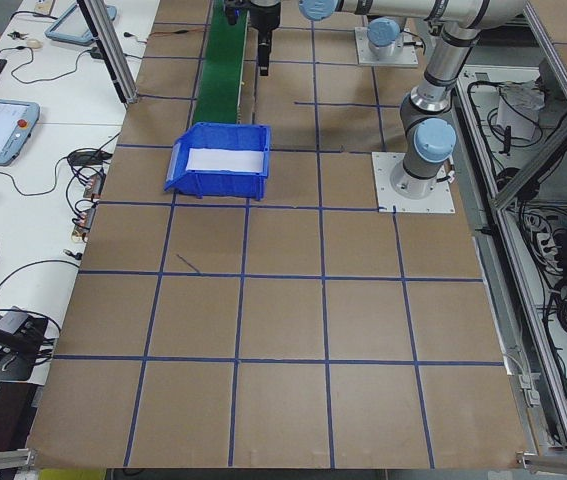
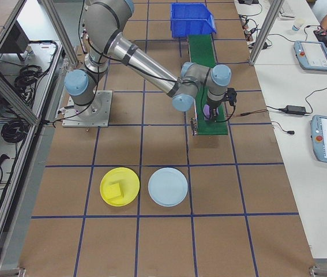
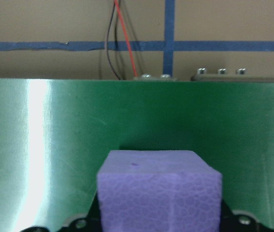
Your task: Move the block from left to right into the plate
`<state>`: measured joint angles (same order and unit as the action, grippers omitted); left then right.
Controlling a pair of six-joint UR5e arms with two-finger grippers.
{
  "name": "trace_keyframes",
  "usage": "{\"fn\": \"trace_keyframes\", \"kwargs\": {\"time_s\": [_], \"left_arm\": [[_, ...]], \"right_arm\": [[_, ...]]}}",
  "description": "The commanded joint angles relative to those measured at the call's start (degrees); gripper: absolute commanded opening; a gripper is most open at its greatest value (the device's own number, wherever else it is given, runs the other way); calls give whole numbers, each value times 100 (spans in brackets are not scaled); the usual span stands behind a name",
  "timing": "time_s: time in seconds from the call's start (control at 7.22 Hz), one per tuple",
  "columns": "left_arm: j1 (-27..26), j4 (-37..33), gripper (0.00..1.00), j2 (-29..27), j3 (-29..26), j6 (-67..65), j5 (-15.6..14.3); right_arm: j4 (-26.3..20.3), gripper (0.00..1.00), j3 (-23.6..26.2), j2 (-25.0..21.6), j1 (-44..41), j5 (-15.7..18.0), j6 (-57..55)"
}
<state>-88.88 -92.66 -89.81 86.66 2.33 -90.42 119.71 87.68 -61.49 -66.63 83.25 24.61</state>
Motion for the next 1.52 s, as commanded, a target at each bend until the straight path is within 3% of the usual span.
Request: {"fn": "trace_keyframes", "kwargs": {"time_s": [0.0,0.28,0.55,0.69,0.83,0.97,1.11,1.25,1.38], "left_arm": [[2,2,100,7,0,4,-2],[2,-6,100,16,0,13,-2],[2,-50,100,16,9,31,6],[2,-68,100,16,79,39,6],[11,-42,100,51,227,39,15],[11,-7,100,51,238,48,-2],[11,11,100,51,212,-21,-2],[20,11,100,51,220,-13,-11],[20,11,100,51,229,4,-11]], "right_arm": [[524,22,-50,-152,428,138,78],[518,24,74,-320,1707,138,1668],[29,25,361,-346,3221,137,3358],[8,26,572,-294,3427,286,3871],[-1,27,757,-172,3446,914,4268],[25,39,794,-66,3455,1034,4307],[34,75,820,-48,3507,1026,4359],[35,100,821,-65,3508,1017,4342],[35,100,777,-143,3508,930,4307]]}}
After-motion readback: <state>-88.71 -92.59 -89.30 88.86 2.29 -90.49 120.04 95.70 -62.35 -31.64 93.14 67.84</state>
